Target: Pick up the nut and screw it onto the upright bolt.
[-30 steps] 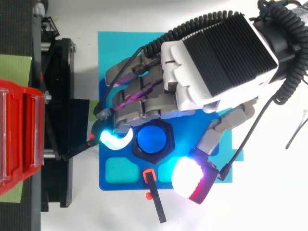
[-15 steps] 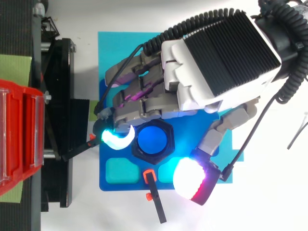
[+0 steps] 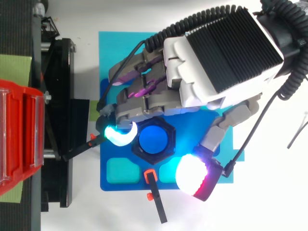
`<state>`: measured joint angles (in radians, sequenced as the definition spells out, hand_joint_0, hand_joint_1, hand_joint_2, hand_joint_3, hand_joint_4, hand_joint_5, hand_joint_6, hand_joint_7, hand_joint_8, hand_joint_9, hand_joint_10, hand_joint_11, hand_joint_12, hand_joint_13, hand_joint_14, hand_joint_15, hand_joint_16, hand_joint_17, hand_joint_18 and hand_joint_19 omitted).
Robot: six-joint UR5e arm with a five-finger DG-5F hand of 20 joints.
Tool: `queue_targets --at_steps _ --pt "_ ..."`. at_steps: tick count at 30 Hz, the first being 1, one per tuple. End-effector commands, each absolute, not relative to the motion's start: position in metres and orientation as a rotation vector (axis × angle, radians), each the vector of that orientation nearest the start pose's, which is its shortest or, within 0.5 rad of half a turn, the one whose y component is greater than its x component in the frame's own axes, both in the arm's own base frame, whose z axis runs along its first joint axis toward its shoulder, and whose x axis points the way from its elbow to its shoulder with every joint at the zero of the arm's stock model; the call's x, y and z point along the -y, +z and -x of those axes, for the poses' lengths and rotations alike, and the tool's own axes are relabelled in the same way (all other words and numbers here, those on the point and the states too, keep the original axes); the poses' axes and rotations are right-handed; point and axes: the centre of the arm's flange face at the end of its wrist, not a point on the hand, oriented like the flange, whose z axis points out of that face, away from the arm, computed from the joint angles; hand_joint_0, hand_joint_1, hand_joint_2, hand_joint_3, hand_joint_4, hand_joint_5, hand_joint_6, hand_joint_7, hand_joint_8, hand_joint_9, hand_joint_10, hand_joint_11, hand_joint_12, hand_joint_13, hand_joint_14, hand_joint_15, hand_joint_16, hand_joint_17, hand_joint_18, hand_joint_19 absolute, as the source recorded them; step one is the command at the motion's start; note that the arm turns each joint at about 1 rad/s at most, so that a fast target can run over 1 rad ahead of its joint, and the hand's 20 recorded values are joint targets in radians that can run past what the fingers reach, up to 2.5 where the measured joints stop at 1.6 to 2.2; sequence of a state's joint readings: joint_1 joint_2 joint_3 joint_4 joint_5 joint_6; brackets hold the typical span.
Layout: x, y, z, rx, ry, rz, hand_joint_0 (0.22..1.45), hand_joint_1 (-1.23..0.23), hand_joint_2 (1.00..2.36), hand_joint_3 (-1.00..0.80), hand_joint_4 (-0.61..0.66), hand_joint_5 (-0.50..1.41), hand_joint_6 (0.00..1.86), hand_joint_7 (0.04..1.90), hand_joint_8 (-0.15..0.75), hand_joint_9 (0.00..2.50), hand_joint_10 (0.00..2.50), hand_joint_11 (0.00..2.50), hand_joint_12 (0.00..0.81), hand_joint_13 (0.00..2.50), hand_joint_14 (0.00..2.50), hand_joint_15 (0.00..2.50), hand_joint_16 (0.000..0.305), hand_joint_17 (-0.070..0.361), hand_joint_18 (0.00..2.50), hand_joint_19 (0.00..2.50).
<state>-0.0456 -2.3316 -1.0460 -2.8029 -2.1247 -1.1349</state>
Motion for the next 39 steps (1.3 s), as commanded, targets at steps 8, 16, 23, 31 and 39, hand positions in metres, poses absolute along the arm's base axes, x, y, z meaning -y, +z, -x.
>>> queue_targets --at_steps 8,16,23,31,39 --pt "0.130 0.293 -0.763 -1.520 0.706 0.093 0.53 -0.48 1.00 -0.50 0.22 0.04 0.51 1.41 0.306 1.26 0.00 0.00 0.365 0.88 0.00 0.00 0.051 0.114 0.63 0.00" --pt "0.140 0.297 -0.761 -1.517 0.692 0.098 0.53 -0.49 1.00 -0.50 0.18 0.05 0.50 1.46 0.300 1.31 0.00 0.00 0.360 0.92 0.00 0.00 0.050 0.112 0.68 0.00" --pt "0.150 0.300 -0.758 -1.528 0.693 0.095 0.54 -0.49 1.00 -0.50 0.16 0.07 0.50 1.52 0.258 1.46 0.00 0.00 0.333 1.01 0.00 0.03 0.048 0.107 0.75 0.00" --pt "0.159 0.309 -0.755 -1.556 0.679 0.087 0.54 -0.49 1.00 -0.50 0.15 0.09 0.52 1.55 0.287 1.79 0.00 0.08 0.285 1.20 0.00 0.05 0.042 0.095 0.89 0.00" --pt "0.164 0.334 -0.761 -1.517 0.665 0.097 0.53 -0.46 1.00 -0.50 0.16 0.07 0.50 1.53 0.343 1.71 0.00 0.11 0.330 1.20 0.00 0.08 0.047 0.105 0.92 0.00"
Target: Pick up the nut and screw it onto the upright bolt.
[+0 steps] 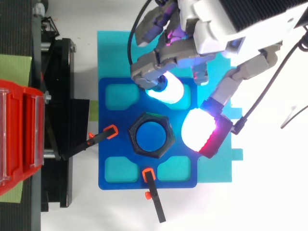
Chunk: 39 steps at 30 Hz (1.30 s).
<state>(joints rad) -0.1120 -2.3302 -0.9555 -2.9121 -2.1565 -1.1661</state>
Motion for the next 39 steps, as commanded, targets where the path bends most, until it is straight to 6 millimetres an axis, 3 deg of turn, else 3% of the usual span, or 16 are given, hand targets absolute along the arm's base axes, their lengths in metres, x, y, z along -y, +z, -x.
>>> queue_targets --at_steps 1,5,11,14,19,23,30,39 --pt "0.164 0.339 -0.762 -1.513 0.664 0.099 0.53 -0.46 1.00 -0.50 0.20 0.04 0.50 1.41 0.350 1.66 0.00 0.12 0.350 1.18 0.00 0.09 0.048 0.108 0.90 0.00" --pt "0.165 0.356 -0.762 -1.529 0.664 0.093 0.53 -0.46 1.00 -0.50 0.29 -0.02 0.51 1.09 0.369 1.59 0.00 0.11 0.371 1.14 0.00 0.08 0.050 0.114 0.88 0.00" --pt "0.163 0.370 -0.768 -1.494 0.630 0.092 0.51 -0.47 1.00 -0.50 0.29 -0.07 0.50 0.84 0.340 1.38 0.00 0.06 0.375 0.92 0.00 0.01 0.058 0.131 0.72 0.00" --pt "0.159 0.366 -0.771 -1.487 0.625 0.084 0.51 -0.47 1.00 -0.50 0.29 -0.07 0.50 0.84 0.338 1.37 0.00 0.05 0.389 0.87 0.00 0.00 0.061 0.137 0.66 0.00" --pt "0.150 0.343 -0.773 -1.491 0.623 0.060 0.50 -0.47 1.00 -0.50 0.29 -0.08 0.50 0.83 0.339 1.33 0.00 0.03 0.397 0.80 0.00 0.00 0.063 0.143 0.58 0.00" --pt "0.139 0.334 -0.776 -1.465 0.641 0.068 0.49 -0.47 1.00 -0.50 0.28 -0.10 0.50 0.74 0.329 1.16 0.00 0.00 0.406 0.68 0.00 0.00 0.068 0.153 0.41 0.00" --pt "0.127 0.323 -0.775 -1.481 0.668 0.063 0.48 -0.44 1.00 -0.50 0.24 -0.12 0.50 0.61 0.307 0.81 0.00 0.00 0.410 0.49 0.00 0.00 0.072 0.163 0.17 0.00" --pt "0.118 0.318 -0.775 -1.492 0.680 0.066 0.47 -0.42 1.00 -0.50 0.24 -0.13 0.50 0.61 0.307 0.76 0.00 0.00 0.412 0.45 0.00 0.00 0.074 0.166 0.12 0.00"
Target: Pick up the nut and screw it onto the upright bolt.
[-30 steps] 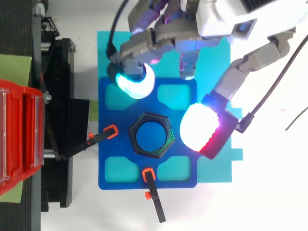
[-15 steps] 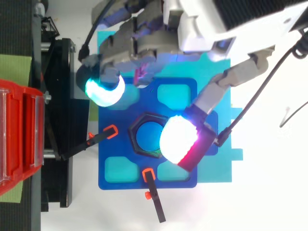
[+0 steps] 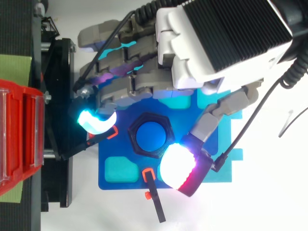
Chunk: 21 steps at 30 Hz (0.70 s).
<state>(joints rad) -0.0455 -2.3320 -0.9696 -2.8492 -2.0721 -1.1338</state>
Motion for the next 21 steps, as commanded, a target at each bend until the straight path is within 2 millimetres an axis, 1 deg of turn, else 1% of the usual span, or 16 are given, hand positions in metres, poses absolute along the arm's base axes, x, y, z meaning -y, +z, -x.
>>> queue_targets --at_steps 1,3,4,12,15,18,20,21 --pt "0.115 0.316 -0.775 -1.496 0.682 0.065 0.47 -0.42 1.00 -0.50 0.24 -0.13 0.50 0.61 0.306 0.76 0.00 0.00 0.413 0.45 0.00 0.00 0.074 0.166 0.12 0.00" --pt "0.113 0.315 -0.775 -1.497 0.683 0.064 0.47 -0.42 1.00 -0.50 0.25 -0.13 0.50 0.61 0.306 0.76 0.00 0.00 0.413 0.46 0.00 0.00 0.073 0.165 0.13 0.00" --pt "0.108 0.313 -0.776 -1.503 0.685 0.063 0.47 -0.41 1.00 -0.50 0.25 -0.12 0.50 0.62 0.306 0.76 0.00 0.00 0.411 0.46 0.00 0.00 0.073 0.165 0.13 0.00" --pt "0.106 0.313 -0.776 -1.506 0.688 0.064 0.47 -0.41 1.00 -0.50 0.25 -0.12 0.50 0.62 0.314 0.80 0.00 0.00 0.414 0.50 0.00 0.00 0.072 0.163 0.17 0.00" --pt "0.106 0.312 -0.775 -1.512 0.689 0.062 0.48 -0.41 1.00 -0.50 0.26 -0.12 0.50 0.64 0.319 0.85 0.00 0.00 0.407 0.54 0.00 0.00 0.069 0.156 0.22 0.00" --pt "0.106 0.311 -0.774 -1.520 0.690 0.058 0.48 -0.37 1.00 -0.50 0.26 -0.11 0.50 0.64 0.318 0.86 0.00 0.00 0.404 0.55 0.00 0.00 0.068 0.154 0.22 0.00" --pt "0.105 0.304 -0.772 -1.534 0.692 0.053 0.48 -0.35 1.00 -0.50 0.26 -0.11 0.50 0.64 0.318 0.86 0.00 0.00 0.404 0.55 0.00 0.00 0.068 0.153 0.22 0.00" --pt "0.105 0.304 -0.772 -1.534 0.692 0.053 0.48 -0.35 1.00 -0.50 0.26 -0.11 0.50 0.64 0.318 0.86 0.00 0.00 0.404 0.55 0.00 0.00 0.068 0.153 0.22 0.00"
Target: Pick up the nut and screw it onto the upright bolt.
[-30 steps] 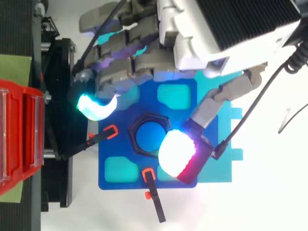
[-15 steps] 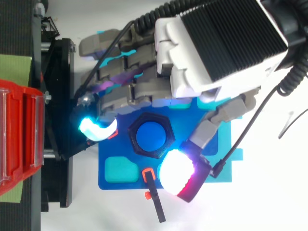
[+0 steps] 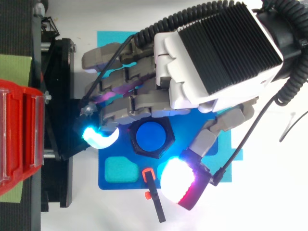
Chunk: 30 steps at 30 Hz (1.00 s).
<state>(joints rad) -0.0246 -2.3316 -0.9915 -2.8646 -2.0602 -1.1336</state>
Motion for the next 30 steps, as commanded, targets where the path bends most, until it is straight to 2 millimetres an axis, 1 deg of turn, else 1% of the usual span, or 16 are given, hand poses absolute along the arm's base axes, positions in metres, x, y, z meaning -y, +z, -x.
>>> queue_targets --at_steps 1,5,18,24,30 --pt "0.105 0.300 -0.771 -1.539 0.693 0.051 0.48 -0.34 1.00 -0.50 0.26 -0.11 0.50 0.64 0.319 0.87 0.00 0.00 0.404 0.56 0.00 0.00 0.068 0.152 0.22 0.00" --pt "0.105 0.297 -0.770 -1.535 0.693 0.053 0.48 -0.32 1.00 -0.50 0.27 -0.10 0.50 0.65 0.320 0.88 0.00 0.00 0.403 0.56 0.00 0.00 0.067 0.150 0.22 0.00" --pt "0.105 0.296 -0.772 -1.522 0.689 0.059 0.48 -0.32 1.00 -0.50 0.28 -0.09 0.50 0.68 0.323 0.90 0.00 0.00 0.400 0.59 0.00 0.00 0.065 0.145 0.25 0.00" --pt "0.104 0.284 -0.768 -1.534 0.694 0.055 0.48 -0.33 1.00 -0.50 0.28 -0.08 0.50 0.69 0.325 0.92 0.00 0.00 0.398 0.60 0.00 0.00 0.063 0.142 0.26 0.00" --pt "0.103 0.284 -0.769 -1.524 0.693 0.060 0.49 -0.33 1.00 -0.50 0.29 -0.08 0.50 0.71 0.331 0.94 0.00 0.00 0.397 0.61 0.00 0.00 0.062 0.140 0.27 0.00"
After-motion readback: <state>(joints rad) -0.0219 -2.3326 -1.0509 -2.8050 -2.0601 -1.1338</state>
